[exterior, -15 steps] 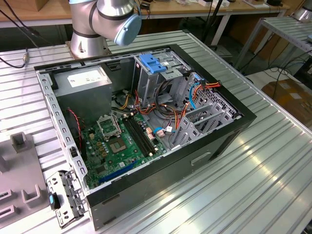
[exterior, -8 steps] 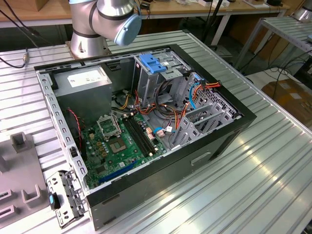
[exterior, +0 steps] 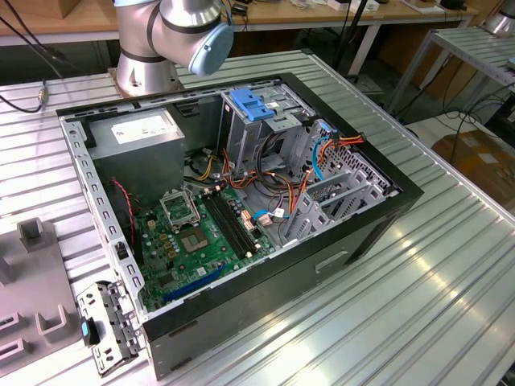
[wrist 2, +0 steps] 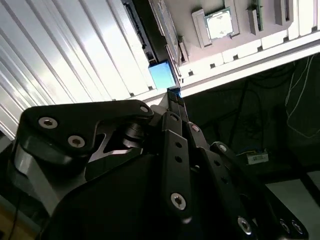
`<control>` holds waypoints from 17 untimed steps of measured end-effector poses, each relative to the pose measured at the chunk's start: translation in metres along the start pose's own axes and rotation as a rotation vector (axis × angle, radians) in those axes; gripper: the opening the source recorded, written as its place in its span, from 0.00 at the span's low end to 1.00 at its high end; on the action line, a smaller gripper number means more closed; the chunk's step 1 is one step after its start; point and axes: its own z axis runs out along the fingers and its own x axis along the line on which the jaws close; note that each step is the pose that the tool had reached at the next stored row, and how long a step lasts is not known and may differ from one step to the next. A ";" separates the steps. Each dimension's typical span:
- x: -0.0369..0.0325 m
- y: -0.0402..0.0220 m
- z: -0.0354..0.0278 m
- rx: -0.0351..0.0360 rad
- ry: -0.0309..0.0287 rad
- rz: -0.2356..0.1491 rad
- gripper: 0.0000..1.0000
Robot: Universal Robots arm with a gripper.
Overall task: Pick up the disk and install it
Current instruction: 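Pick up the disk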
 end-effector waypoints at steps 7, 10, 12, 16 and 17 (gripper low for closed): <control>-0.0017 -0.0014 0.0007 -0.0068 0.0106 -0.111 0.11; -0.0017 -0.0014 0.0005 -0.0070 0.0109 -0.111 0.11; -0.0017 -0.0014 0.0006 -0.0070 0.0108 -0.111 0.11; -0.0017 -0.0014 0.0006 -0.0073 0.0117 -0.130 0.11; -0.0018 -0.0014 0.0006 -0.0075 0.0121 -0.139 0.11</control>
